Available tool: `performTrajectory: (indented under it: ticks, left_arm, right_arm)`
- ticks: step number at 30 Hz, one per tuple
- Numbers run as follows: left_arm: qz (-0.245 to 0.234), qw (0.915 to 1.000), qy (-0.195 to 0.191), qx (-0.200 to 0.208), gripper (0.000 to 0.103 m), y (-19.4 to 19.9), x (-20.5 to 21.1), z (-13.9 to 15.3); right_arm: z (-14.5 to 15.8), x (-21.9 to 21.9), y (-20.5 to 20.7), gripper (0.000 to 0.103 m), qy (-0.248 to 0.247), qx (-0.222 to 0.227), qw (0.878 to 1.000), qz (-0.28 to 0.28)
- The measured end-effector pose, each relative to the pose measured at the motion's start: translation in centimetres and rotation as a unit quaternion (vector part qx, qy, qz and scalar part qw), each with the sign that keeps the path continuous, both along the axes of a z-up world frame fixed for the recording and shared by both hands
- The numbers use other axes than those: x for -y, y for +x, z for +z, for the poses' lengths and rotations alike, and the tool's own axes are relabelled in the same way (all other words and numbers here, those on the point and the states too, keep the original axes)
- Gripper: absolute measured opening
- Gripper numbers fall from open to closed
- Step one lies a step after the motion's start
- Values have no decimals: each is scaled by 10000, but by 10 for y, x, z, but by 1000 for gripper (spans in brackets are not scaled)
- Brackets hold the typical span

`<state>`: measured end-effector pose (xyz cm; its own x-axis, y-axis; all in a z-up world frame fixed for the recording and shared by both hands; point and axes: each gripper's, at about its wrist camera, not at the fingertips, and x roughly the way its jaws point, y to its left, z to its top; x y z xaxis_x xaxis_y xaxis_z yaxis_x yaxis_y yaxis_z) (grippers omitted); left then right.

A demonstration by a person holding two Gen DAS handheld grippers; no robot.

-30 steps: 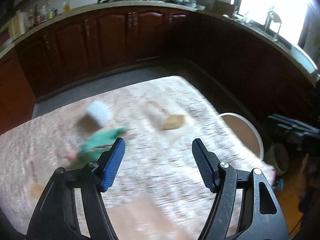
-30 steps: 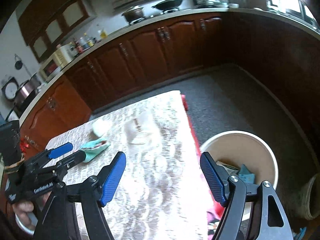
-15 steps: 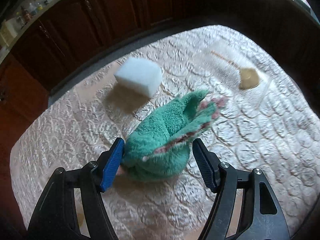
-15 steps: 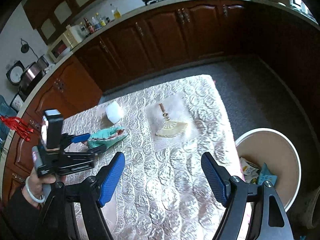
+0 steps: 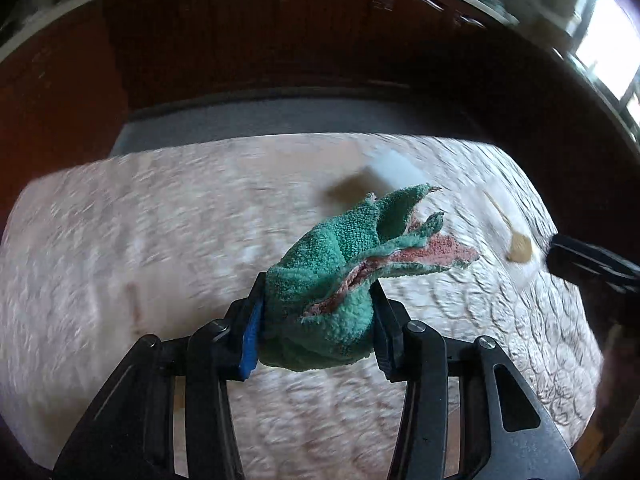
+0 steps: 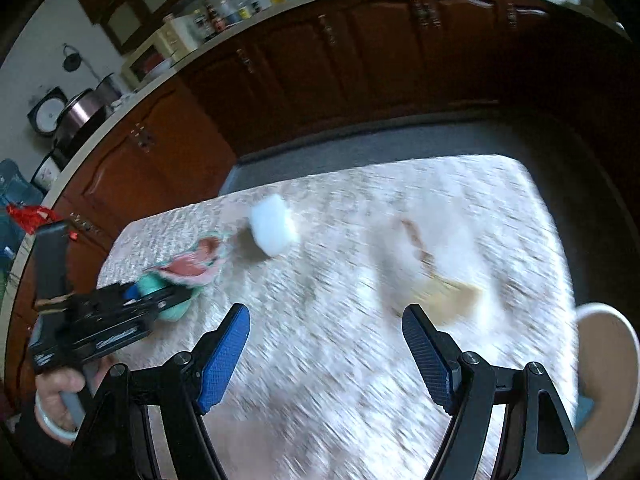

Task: Collect trash
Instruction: 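Grasp the green towel with the left tool while the right tool grasps the white sponge, then carry the towel and sponge over the bucket and open both tools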

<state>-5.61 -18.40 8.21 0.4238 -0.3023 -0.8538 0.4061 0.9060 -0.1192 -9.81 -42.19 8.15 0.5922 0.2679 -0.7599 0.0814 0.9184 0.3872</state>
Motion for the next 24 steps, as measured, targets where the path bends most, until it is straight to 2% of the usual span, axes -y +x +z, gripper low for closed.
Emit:
performTrajectory:
  ticks: [5, 11, 12, 13, 15, 19, 24]
  left_arm:
    - [545, 9984, -124, 18, 43, 4, -33, 5]
    - [831, 9963, -194, 35, 43, 8, -36, 3]
    - [860, 9961, -188, 45, 43, 8, -36, 3]
    - [877, 9960, -181, 47, 43, 9, -34, 2]
    - [884, 9959, -203, 18, 43, 11, -34, -1]
    - [894, 9956, -274, 23, 43, 12, -28, -3]
    - [789, 9961, -363, 159, 43, -6, -15, 7]
  right_arm:
    - [-17, -39, 64, 76, -217, -2, 9986, 487]
    - [-44, -69, 120, 76, -658, -184, 9949, 737]
    - [-48, -71, 125, 71, -703, -192, 9947, 730]
    - [-50, -72, 128, 56, -721, -185, 9947, 713]
    - [-55, -72, 131, 38, -633, -226, 9952, 706]
    - [-45, -62, 114, 36, -484, -170, 9968, 619]
    - [-21, -47, 65, 36, -315, -103, 9975, 626]
